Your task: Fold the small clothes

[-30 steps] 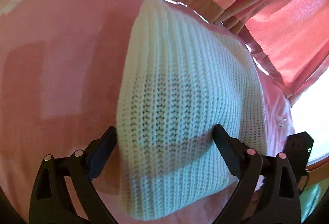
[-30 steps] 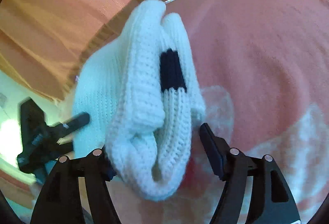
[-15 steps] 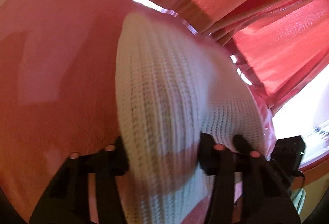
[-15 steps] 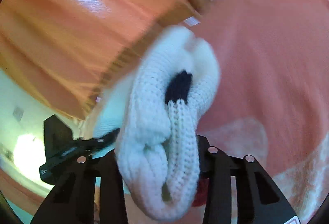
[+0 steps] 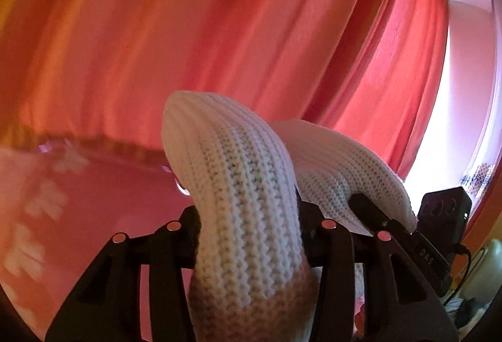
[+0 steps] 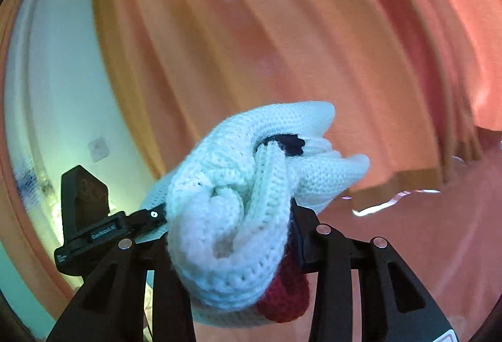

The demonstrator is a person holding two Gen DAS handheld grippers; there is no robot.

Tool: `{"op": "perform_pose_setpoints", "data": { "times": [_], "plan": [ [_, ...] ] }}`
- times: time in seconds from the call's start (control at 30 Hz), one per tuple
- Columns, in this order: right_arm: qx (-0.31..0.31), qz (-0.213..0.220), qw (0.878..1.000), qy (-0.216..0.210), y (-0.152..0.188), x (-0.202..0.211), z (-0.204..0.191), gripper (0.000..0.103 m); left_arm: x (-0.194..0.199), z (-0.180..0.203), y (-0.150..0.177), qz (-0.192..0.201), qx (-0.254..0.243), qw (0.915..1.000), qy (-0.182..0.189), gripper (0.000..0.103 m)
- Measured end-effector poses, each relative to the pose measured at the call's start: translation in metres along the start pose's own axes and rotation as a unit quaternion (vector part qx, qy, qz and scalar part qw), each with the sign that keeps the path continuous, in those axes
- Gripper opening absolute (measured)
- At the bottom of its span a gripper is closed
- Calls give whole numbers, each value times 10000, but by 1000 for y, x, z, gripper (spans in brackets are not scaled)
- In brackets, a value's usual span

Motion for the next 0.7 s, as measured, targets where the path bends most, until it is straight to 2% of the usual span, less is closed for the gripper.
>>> {"op": "perform_pose_setpoints", "data": {
  "times": [0.07,0.1,0.13,0.17,0.2,0.23,0.27,0.3,0.33,0.37,0.4,0.47,0.53,0.6,0.63,0.7],
  "plan": [
    [-66,-236,9997,21,19,-24,2,42,4,-25,2,-26,-71,9998,-180,50],
    [-85,-469,9988,84,33,-39,6,49,-1,-45,9,-120,-38,9994,-336,54],
    [-101,-930,9953,252,62,-61,18,55,-10,-65,20,-259,47,9980,-571,65],
    [-152,-1304,9902,468,87,-76,31,57,-23,-96,39,-521,231,9930,-1033,81],
    [-207,-1691,9827,728,115,-88,45,57,-33,-127,61,-831,458,9816,-1660,87],
    [-268,-2096,9713,1093,143,-97,61,50,-42,-162,91,-1267,822,9624,-2258,87],
    [-552,-2439,9556,1558,174,-99,81,45,-43,-180,110,-1548,1048,9531,-2378,84],
    [-796,-2465,9534,1549,182,-99,85,33,-42,-193,128,-1799,1293,9427,-2494,81],
    [-1016,-2428,9549,1378,186,-98,84,24,-39,-198,135,-1861,1388,9403,-2489,77],
    [-981,-2368,9585,1250,182,-96,75,17,-31,-198,138,-1780,1366,9413,-2522,78],
    [-649,-2319,9625,1252,175,-94,63,9,-21,-194,136,-1620,1286,9437,-2583,78],
    [90,-2064,9710,1205,158,-89,32,6,-13,-179,129,-1360,1209,9527,-2432,78],
    [386,-1978,9745,981,148,-95,9,5,-10,-161,123,-1258,1106,9611,-2195,78],
    [523,-2154,9704,954,156,-108,9,4,-19,-148,124,-1277,845,9666,-2057,78],
    [587,-2382,9628,1133,170,-119,18,4,-22,-147,125,-1293,705,9666,-2099,79],
    [545,-2783,9447,1649,198,-132,52,0,-44,-144,131,-1495,290,9577,-2440,81]
  ]
}}
Point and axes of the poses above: each gripper's, at about its wrist camera, not at the fingertips, and x roughly against the way its jaws point, z to its right, y to its underside, the point moved 6 cm from there along -x, roughly the way its jaws point, and after that the axes turned 1 degree about x, right-handed, at the moved point
